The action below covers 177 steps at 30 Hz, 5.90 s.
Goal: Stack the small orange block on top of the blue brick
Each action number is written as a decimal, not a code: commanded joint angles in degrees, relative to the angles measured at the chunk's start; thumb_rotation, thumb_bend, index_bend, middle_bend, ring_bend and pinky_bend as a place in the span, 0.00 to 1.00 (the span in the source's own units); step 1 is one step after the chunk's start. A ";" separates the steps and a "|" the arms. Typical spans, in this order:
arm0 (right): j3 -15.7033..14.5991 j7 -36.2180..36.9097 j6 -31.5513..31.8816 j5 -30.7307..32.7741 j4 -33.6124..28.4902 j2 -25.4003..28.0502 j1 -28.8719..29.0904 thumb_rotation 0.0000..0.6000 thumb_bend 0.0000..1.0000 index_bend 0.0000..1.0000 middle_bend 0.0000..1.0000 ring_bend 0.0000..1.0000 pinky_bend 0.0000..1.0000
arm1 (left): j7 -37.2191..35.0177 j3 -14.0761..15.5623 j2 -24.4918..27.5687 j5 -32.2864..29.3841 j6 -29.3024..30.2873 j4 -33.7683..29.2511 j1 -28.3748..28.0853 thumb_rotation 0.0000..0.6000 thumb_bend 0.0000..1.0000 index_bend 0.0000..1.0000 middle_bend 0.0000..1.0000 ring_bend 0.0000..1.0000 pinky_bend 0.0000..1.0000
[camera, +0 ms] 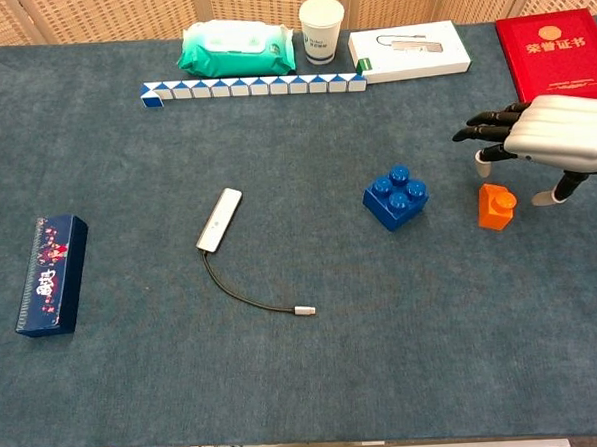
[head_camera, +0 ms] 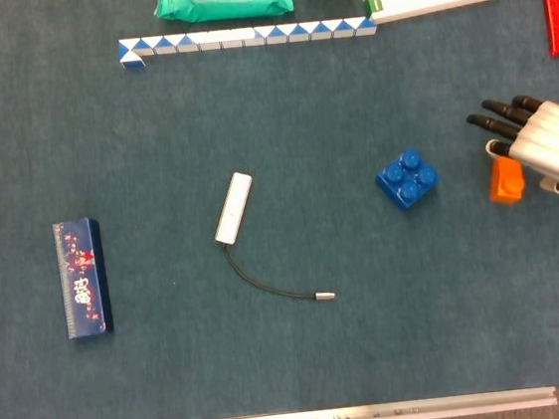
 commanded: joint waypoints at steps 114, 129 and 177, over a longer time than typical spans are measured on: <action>13.39 -7.70 -14.97 28.82 -17.38 -4.37 11.52 1.00 0.13 0.69 0.14 0.01 0.22 | -5.32 -0.11 3.80 1.26 0.96 -2.15 0.86 1.00 0.05 0.39 0.40 0.29 0.45; 13.81 -6.19 -22.35 33.34 -17.66 -3.14 15.03 1.00 0.13 0.69 0.14 0.01 0.22 | -5.69 -0.18 4.13 1.12 0.98 -2.26 0.96 1.00 0.05 0.39 0.40 0.29 0.45; 8.16 -21.60 -25.07 52.33 -21.17 -2.66 25.35 1.00 0.13 0.69 0.14 0.01 0.21 | -5.95 -0.10 4.41 1.28 1.19 -2.54 1.12 1.00 0.05 0.39 0.40 0.29 0.45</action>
